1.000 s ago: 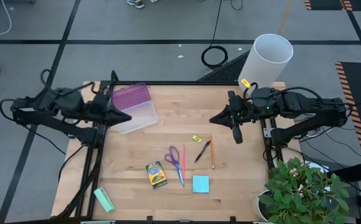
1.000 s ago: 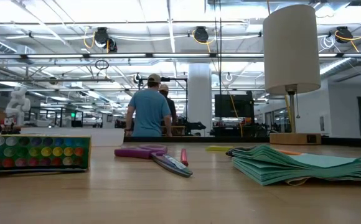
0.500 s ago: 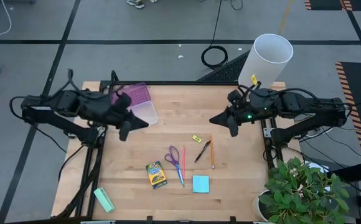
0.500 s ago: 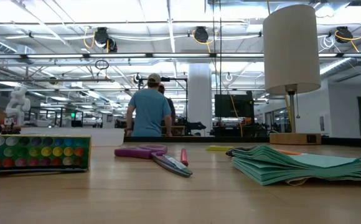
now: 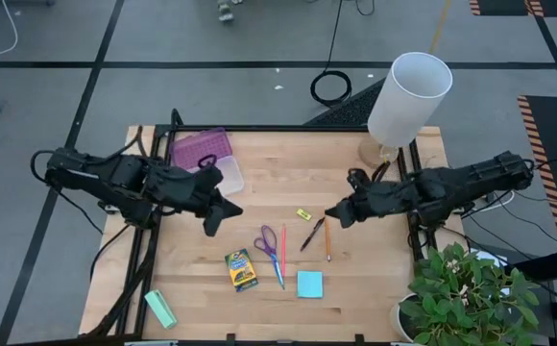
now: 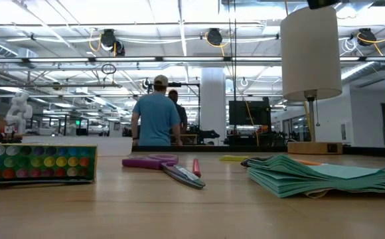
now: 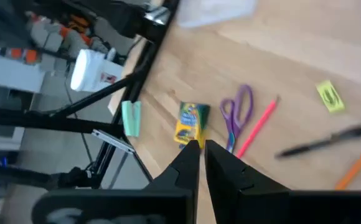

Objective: Pack school essentials
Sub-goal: Put the orange pencil into the supply box

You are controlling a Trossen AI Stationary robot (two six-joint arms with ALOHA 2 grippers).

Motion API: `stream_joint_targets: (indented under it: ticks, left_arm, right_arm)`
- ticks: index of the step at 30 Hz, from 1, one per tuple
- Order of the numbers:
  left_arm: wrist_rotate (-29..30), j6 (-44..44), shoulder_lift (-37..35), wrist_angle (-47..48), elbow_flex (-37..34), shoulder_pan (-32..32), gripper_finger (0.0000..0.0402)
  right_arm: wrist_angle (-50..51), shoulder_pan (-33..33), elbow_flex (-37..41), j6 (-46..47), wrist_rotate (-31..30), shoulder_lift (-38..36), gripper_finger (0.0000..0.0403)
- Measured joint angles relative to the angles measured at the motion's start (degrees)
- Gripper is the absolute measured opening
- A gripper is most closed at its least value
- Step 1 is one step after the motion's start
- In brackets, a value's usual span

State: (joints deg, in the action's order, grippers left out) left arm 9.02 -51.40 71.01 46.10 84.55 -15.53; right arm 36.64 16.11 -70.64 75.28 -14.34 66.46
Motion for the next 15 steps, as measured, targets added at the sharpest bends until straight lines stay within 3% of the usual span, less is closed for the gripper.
stream_joint_targets:
  ticks: [15]
  left_arm:
    - [1.6, -0.1, 0.4, 1.6, 0.0, 0.2, 0.0011]
  right_arm:
    - [4.1, 1.7, 8.0, 13.6, 1.2, 2.9, 0.0096]
